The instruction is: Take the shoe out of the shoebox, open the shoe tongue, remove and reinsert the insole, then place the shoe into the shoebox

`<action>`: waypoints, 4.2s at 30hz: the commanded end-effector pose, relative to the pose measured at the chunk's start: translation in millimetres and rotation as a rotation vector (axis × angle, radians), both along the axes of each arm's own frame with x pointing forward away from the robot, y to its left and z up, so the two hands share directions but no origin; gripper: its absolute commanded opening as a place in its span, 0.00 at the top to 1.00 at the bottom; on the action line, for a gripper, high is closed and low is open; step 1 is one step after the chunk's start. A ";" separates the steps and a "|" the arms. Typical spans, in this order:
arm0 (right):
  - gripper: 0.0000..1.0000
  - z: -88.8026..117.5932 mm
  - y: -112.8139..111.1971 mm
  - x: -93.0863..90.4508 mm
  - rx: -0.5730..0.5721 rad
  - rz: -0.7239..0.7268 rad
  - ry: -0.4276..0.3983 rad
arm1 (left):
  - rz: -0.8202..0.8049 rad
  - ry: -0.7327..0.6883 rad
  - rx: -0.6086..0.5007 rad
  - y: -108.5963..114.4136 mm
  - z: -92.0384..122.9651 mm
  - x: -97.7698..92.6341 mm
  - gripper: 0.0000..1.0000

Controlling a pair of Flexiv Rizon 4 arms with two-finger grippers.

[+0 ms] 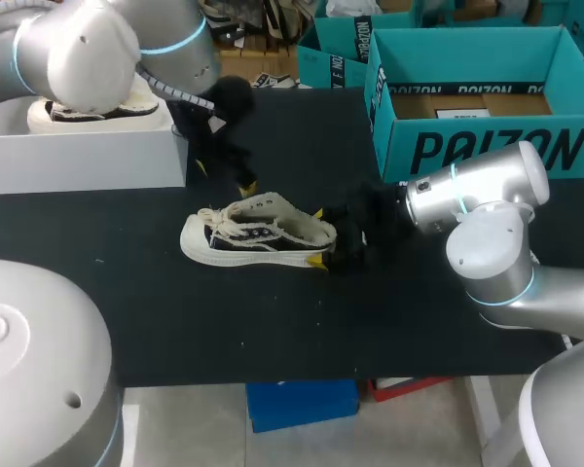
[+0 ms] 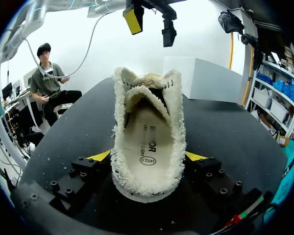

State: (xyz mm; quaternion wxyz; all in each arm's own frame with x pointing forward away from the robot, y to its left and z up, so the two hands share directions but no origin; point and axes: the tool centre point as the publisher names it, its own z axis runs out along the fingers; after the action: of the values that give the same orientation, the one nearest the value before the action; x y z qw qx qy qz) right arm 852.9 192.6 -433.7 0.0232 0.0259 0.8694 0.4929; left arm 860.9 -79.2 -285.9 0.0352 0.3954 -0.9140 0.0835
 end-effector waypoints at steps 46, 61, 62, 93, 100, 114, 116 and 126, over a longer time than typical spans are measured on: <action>1.00 -3.4 3.4 1.7 -0.002 0.000 0.001 | 0.729 -0.106 0.515 -65.2 -46.8 -4.7 0.00; 1.00 -3.4 3.4 1.7 -0.002 0.000 0.001 | 0.685 -0.113 0.559 -63.7 -72.7 -8.8 0.00; 1.00 -3.4 3.4 1.7 -0.002 0.000 0.001 | 0.684 -0.112 0.560 -63.6 -73.7 -8.5 0.00; 1.00 -3.4 3.4 1.7 -0.002 0.000 0.001 | 0.654 -0.125 0.564 -51.1 -73.2 -3.6 1.00; 1.00 -3.4 3.4 1.7 -0.002 0.000 0.001 | 0.664 -0.127 0.515 -44.9 -60.8 -5.3 1.00; 1.00 -3.4 3.4 1.7 -0.002 0.000 0.001 | 0.755 -0.127 0.400 -20.6 -37.8 -3.6 1.00; 1.00 -3.4 3.4 1.7 -0.002 0.000 0.001 | 0.771 -0.114 0.380 -15.2 -36.5 -2.5 1.00; 1.00 -3.4 3.4 1.7 -0.002 0.000 0.001 | 0.834 -0.094 0.319 6.1 -28.8 6.2 1.00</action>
State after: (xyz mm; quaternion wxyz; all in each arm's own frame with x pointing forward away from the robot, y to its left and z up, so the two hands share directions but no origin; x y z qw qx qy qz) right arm 853.0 192.7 -433.7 0.0231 0.0258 0.8694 0.4929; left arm 867.4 -81.8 -317.3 -0.1326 0.7234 -0.6744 -0.0661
